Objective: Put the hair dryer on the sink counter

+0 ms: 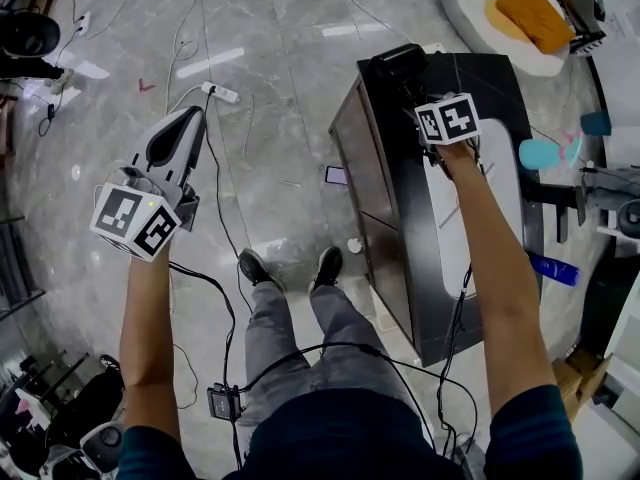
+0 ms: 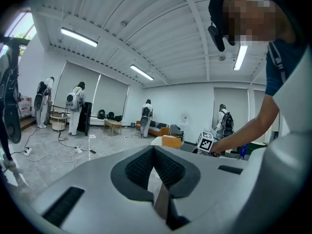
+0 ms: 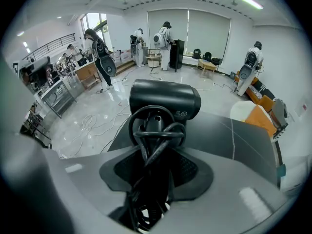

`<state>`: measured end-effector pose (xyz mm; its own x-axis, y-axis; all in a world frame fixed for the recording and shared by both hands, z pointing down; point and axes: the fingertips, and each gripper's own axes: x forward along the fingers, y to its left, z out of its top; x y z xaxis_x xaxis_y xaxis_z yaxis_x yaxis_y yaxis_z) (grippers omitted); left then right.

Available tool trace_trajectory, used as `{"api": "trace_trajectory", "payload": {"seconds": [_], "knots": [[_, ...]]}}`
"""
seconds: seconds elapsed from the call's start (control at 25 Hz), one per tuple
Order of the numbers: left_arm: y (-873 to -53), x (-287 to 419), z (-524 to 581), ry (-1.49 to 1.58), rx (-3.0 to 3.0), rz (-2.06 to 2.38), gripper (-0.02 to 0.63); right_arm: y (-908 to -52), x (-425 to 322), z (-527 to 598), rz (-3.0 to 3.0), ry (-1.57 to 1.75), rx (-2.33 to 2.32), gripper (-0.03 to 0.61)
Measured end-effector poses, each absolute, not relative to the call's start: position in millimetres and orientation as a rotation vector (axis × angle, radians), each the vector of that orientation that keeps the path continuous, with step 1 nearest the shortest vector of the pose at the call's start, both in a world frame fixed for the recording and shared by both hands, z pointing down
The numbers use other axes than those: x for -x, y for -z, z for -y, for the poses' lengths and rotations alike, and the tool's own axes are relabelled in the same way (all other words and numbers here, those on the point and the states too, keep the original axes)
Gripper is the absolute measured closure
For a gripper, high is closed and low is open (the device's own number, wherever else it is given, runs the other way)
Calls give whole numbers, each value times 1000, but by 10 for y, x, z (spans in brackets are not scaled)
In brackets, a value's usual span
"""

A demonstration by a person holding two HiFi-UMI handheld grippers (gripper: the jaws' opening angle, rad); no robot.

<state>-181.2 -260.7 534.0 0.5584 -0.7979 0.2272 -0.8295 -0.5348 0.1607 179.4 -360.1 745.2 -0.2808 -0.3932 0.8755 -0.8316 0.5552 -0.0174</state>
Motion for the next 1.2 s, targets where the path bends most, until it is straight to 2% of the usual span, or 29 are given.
{"api": "trace_trajectory", "payload": {"seconds": [0.32,0.48,0.84,1.0,1.12,1.2], "knots": [[-5195,2031,2545,-207,-2545,1404,611,-7513,-1805,3585,1861,-579,-974,385],[-5043,2235,2466,-205,-2552,1410,610,-7296,-1780,3530,1857,-587,-1003,317],[-4558,2500,2123,-209,-2574,1435,611,-6549,-1614,3237,1965,-597,-1032,288],[-4236,2585,1973,-179,-2589,1446,610,-5975,-1559,3136,2057,-588,-1102,291],[-3936,2593,1857,-148,-2627,1445,609,-5415,-1426,3057,2160,-544,-1143,340],[-3738,2564,1767,-134,-2658,1438,609,-4994,-1340,2956,2232,-492,-1179,400]]}}
